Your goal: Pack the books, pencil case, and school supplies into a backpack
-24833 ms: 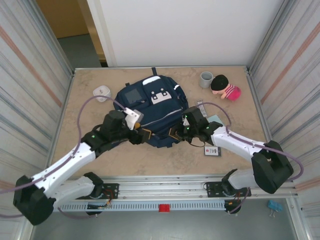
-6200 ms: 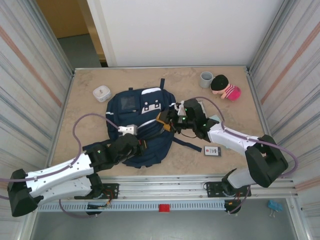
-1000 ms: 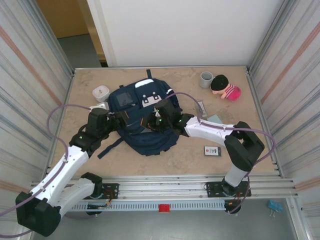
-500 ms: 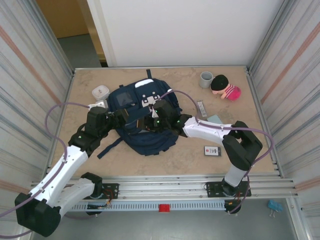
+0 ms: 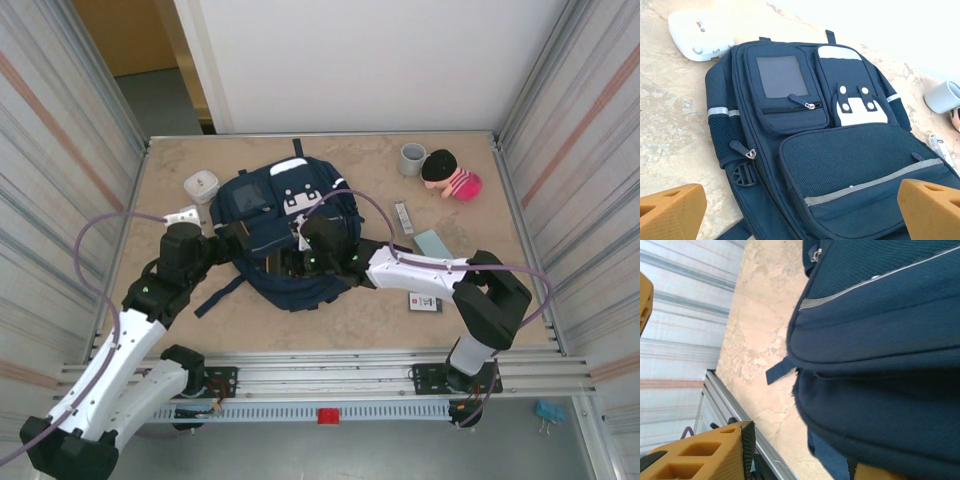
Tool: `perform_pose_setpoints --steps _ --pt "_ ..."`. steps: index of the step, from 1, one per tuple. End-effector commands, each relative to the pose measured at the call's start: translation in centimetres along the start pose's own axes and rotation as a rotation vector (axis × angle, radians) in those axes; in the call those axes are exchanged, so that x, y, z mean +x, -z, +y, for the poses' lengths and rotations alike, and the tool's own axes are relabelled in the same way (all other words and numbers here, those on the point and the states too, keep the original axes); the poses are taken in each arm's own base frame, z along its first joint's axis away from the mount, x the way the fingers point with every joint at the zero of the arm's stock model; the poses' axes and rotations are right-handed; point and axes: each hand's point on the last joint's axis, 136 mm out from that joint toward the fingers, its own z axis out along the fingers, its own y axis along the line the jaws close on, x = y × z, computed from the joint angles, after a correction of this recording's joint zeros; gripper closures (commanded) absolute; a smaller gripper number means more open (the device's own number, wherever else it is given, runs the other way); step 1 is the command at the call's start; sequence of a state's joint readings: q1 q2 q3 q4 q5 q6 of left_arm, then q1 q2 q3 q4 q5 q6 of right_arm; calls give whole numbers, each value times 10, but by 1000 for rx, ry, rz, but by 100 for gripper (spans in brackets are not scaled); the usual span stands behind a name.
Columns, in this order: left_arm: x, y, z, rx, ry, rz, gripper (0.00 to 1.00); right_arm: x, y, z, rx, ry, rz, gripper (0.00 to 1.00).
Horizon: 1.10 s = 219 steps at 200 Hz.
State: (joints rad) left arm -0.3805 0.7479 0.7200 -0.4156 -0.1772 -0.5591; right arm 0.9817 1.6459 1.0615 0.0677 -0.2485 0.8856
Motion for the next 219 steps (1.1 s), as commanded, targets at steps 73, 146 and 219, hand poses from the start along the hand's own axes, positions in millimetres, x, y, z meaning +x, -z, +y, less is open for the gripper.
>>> perform_pose_setpoints --steps 73,146,219 --pt "19 11 -20 150 -63 90 2 -6 84 9 117 164 -103 34" --pt "51 -3 -42 287 -17 228 2 -30 158 -108 436 7 13 28" --pt "59 -9 -44 310 -3 220 3 -21 279 -300 788 -409 -13 24"
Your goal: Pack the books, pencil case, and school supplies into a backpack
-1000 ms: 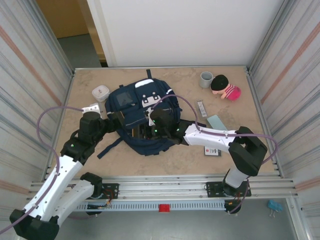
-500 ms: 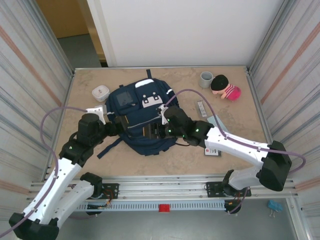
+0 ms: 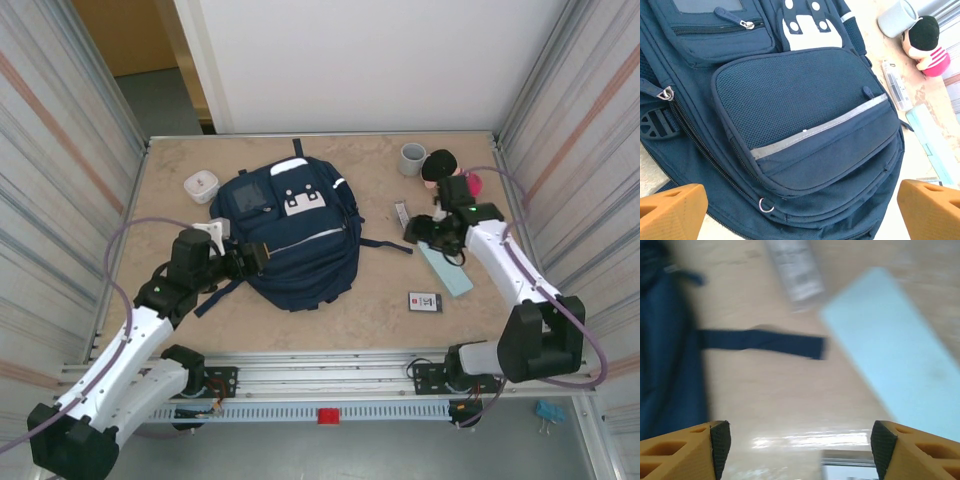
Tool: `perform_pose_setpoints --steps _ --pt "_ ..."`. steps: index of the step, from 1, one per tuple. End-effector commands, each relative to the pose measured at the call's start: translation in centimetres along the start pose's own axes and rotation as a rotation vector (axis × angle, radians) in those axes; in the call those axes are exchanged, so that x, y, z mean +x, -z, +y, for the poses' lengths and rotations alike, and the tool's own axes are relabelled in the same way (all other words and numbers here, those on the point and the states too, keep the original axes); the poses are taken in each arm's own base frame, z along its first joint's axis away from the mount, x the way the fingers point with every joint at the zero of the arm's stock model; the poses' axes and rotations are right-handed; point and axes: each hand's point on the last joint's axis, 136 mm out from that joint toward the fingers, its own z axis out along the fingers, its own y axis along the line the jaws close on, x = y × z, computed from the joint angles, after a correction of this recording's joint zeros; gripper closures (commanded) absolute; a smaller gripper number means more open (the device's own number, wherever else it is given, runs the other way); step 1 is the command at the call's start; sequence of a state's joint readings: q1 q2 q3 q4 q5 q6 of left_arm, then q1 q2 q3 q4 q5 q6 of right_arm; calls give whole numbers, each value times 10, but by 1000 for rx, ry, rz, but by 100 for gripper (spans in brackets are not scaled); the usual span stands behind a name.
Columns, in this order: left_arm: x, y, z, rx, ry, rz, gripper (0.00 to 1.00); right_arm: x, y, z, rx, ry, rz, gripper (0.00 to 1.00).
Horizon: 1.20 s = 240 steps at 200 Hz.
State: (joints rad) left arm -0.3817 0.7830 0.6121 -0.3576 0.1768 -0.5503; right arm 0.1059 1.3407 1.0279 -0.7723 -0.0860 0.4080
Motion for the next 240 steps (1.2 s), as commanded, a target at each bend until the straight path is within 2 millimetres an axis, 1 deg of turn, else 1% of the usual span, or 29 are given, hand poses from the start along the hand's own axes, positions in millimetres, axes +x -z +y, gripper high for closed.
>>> perform_pose_setpoints --steps 1,14,24,33,48,63,72,86,101,123,147,164,174,184,194,214,240 --pt "-8 3 -12 54 -6 -40 3 17 -13 -42 6 -53 108 24" --pt "-9 4 -12 53 -5 -41 3 9 -21 -60 -15 -134 91 22" --pt "-8 4 -11 48 -7 -38 3 -2 -26 -73 -24 -177 66 19" --pt "-8 4 -10 44 -6 -39 3 -9 -31 -82 -30 -222 54 17" --pt "-7 2 -8 38 1 -45 3 -22 -40 -88 -41 -259 37 13" --pt "-8 -1 -8 43 6 -52 3 -32 -51 -93 -24 -260 31 12" --pt "-8 -1 -8 42 8 -54 3 -36 -61 -96 -16 -270 43 11" --pt "-10 -1 -8 41 6 -56 3 -38 -73 -95 -29 -279 75 9" --pt "-12 1 -9 34 0 -59 3 -35 -83 -92 -52 -297 111 8" --pt "-14 4 -8 26 0 -72 3 -21 -84 -85 -50 -292 143 7" --pt "-16 5 -8 27 -3 -84 3 1 -76 -70 -57 -262 181 6" --pt "-14 3 -7 25 -1 -76 3 16 -69 -58 -48 -232 200 6" --pt "-13 3 -7 29 2 -73 3 24 -64 -50 -42 -203 203 6" --pt "-11 2 -7 32 6 -69 3 30 -60 -46 -14 -170 213 6" --pt "-10 1 -7 37 10 -68 3 34 -55 -46 32 -128 213 6" --pt "-7 0 -6 42 18 -69 3 32 -48 -53 143 -44 197 5" --pt "-5 -1 -5 42 20 -68 3 35 -54 -54 201 54 239 3"
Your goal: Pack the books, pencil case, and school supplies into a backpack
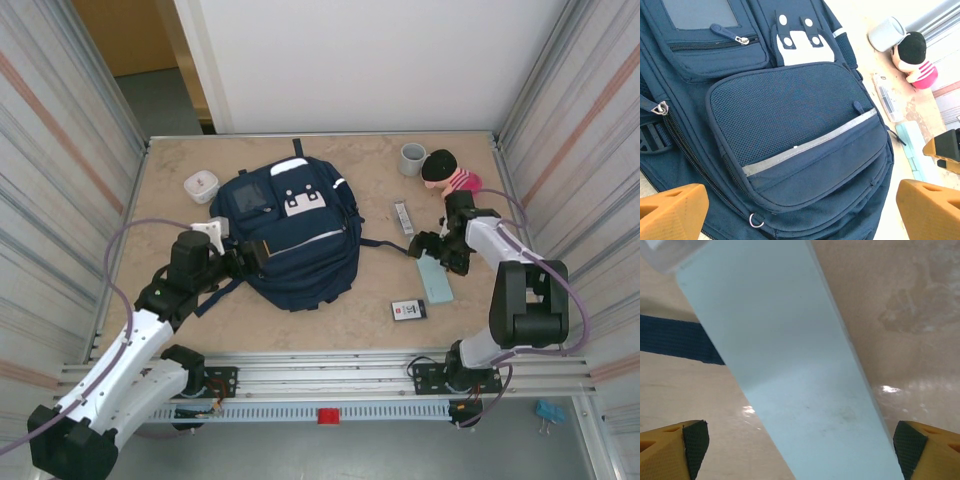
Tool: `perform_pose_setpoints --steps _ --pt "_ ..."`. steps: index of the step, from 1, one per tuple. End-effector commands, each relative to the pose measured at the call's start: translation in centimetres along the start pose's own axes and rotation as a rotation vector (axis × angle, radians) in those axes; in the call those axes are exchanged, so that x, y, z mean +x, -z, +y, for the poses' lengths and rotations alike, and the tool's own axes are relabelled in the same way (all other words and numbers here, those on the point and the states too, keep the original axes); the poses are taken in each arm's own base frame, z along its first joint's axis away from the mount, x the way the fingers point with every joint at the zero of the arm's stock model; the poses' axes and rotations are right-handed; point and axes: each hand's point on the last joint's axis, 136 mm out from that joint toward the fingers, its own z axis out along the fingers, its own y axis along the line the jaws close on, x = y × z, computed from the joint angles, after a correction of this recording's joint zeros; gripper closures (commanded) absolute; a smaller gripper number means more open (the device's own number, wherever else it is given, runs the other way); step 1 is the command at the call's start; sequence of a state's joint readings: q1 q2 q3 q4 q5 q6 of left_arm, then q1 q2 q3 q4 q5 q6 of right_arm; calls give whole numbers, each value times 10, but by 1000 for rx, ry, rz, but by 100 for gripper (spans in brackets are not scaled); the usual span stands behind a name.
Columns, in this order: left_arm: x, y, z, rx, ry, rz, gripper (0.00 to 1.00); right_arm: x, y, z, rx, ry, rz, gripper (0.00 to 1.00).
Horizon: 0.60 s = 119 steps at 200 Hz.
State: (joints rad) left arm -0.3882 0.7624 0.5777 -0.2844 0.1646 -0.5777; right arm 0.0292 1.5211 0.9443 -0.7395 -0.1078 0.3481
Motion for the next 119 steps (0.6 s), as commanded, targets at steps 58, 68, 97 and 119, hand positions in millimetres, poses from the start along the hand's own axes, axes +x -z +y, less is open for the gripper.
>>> perform_pose_setpoints --steps 58,68,97,119 --pt "2 0 1 7 -2 -17 3 2 -19 6 85 172 102 6" --pt "2 0 2 2 -4 -18 3 3 -24 6 92 181 119 8" --pt "3 -1 4 -6 -7 -15 3 6 -32 -2 179 209 161 14" --pt "3 -4 4 -6 -7 -11 3 8 -36 -3 190 213 168 21"
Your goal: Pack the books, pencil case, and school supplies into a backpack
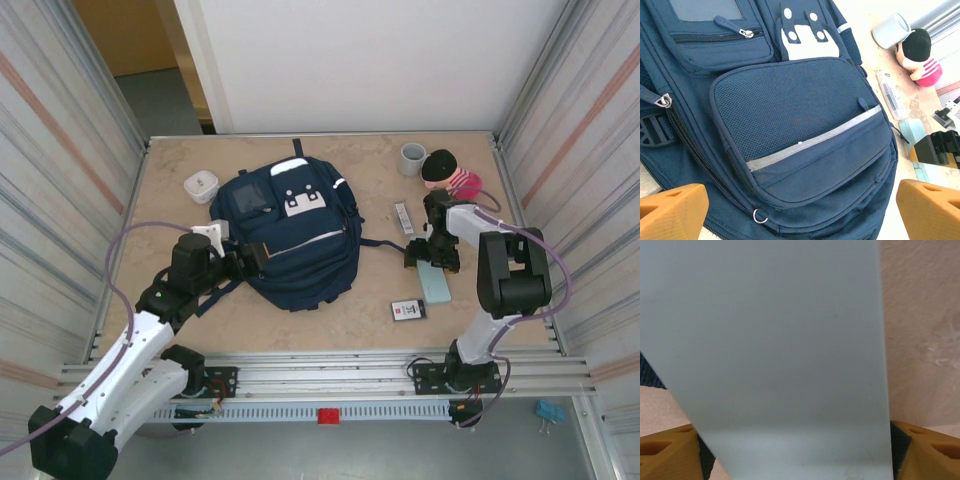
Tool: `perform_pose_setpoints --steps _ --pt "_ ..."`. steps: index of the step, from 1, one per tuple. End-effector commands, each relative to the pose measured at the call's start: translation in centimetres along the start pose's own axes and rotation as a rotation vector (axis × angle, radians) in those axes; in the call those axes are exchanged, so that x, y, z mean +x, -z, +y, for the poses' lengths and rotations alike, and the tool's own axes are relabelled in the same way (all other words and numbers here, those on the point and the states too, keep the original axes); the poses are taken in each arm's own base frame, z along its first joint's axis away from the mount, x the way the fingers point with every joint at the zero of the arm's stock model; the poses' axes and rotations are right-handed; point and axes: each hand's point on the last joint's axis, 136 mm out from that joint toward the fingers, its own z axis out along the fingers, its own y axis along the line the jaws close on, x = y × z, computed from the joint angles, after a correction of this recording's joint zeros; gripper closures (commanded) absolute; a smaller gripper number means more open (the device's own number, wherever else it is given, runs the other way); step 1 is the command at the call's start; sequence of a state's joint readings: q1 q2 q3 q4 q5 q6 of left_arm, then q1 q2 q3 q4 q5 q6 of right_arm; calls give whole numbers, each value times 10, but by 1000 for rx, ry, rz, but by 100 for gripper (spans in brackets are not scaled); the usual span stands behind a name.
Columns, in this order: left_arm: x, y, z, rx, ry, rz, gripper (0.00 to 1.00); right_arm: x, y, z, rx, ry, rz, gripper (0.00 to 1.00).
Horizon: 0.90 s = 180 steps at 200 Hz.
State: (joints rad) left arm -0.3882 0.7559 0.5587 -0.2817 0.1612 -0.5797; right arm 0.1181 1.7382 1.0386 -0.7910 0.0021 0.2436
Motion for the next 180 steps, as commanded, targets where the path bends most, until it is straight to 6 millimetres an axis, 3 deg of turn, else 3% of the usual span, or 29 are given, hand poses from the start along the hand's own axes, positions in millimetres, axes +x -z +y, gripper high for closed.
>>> perform_pose_setpoints --steps 1,56,85,110,140,159,180 --pt "-2 -3 -1 3 -10 -18 4 4 -1 -3 40 29 30 21" --pt "-5 -10 -4 13 -22 -3 4 8 -5 -4 40 22 39 39" --pt "-8 -12 -10 26 -65 3 4 6 10 -1 -6 -9 -18 44" --pt "-12 -12 -25 56 -200 -2 6 0 44 -4 -74 -64 -128 45" --pt "-10 -16 -57 114 -476 15 8 -9 106 -8 -279 -178 -325 48" --pt "0 -28 -74 128 -674 55 8 -10 140 2 -436 -198 -433 48" --pt "10 -52 -79 122 -780 150 8 -7 159 17 -545 -185 -478 47"
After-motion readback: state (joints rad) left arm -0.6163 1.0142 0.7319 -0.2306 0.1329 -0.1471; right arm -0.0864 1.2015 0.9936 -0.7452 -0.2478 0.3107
